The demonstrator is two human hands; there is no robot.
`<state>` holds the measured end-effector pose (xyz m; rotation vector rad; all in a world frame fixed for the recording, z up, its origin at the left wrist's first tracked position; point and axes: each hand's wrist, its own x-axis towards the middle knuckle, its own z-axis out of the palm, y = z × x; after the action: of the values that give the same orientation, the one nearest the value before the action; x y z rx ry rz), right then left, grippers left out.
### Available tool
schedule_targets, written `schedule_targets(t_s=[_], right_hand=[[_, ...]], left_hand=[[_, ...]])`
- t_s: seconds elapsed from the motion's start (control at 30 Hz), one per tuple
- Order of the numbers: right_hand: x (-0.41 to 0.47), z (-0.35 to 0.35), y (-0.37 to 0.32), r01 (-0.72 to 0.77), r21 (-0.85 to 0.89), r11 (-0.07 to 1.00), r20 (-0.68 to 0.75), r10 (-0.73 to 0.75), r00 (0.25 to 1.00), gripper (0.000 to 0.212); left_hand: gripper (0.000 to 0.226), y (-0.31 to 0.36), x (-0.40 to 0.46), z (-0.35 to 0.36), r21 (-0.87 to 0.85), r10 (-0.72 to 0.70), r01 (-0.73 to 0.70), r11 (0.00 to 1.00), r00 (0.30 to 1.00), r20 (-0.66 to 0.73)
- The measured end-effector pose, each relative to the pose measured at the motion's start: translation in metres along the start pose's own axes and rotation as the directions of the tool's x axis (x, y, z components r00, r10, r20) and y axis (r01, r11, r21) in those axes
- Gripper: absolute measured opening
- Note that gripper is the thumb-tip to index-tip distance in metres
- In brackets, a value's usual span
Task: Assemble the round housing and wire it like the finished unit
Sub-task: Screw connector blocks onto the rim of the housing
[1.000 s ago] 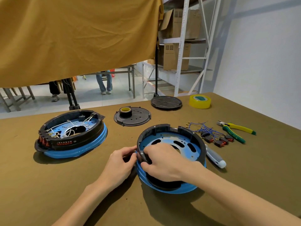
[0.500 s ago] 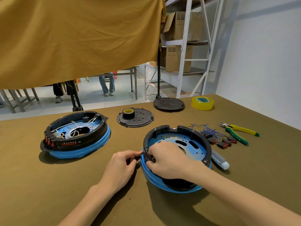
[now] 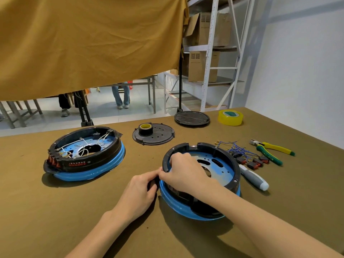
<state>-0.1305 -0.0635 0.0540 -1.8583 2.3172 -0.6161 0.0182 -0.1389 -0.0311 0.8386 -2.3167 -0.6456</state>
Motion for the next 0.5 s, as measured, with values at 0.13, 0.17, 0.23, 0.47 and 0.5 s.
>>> schedule_targets(t_s=[0.13, 0.17, 0.23, 0.47, 0.5], right_hand=[[-0.001, 0.003, -0.005, 0.04, -0.152, 0.988, -0.027, -0.045, 0.999, 0.038], [-0.003, 0.005, -0.004, 0.052, -0.174, 0.983, -0.029, -0.058, 0.998, 0.039], [-0.006, 0.005, -0.002, 0.082, -0.182, 0.98, -0.02, -0.087, 0.996, 0.04], [-0.008, 0.0, 0.006, 0.165, -0.16, 0.973, -0.003, -0.167, 0.986, 0.044], [-0.008, -0.001, 0.008, 0.177, -0.155, 0.972, 0.001, -0.179, 0.984, 0.045]], left_hand=[[0.054, 0.002, 0.0, 0.001, 0.054, -0.012, 0.013, 0.998, 1.0, -0.013], [0.054, 0.002, 0.0, 0.0, 0.074, -0.013, 0.015, 0.997, 1.0, -0.016], [0.053, 0.002, -0.001, -0.001, 0.1, -0.007, 0.01, 0.995, 1.0, -0.027], [0.05, 0.006, -0.003, -0.003, 0.147, -0.022, 0.027, 0.989, 0.999, -0.035], [0.05, 0.006, -0.004, -0.004, 0.134, -0.029, 0.033, 0.99, 0.999, -0.031]])
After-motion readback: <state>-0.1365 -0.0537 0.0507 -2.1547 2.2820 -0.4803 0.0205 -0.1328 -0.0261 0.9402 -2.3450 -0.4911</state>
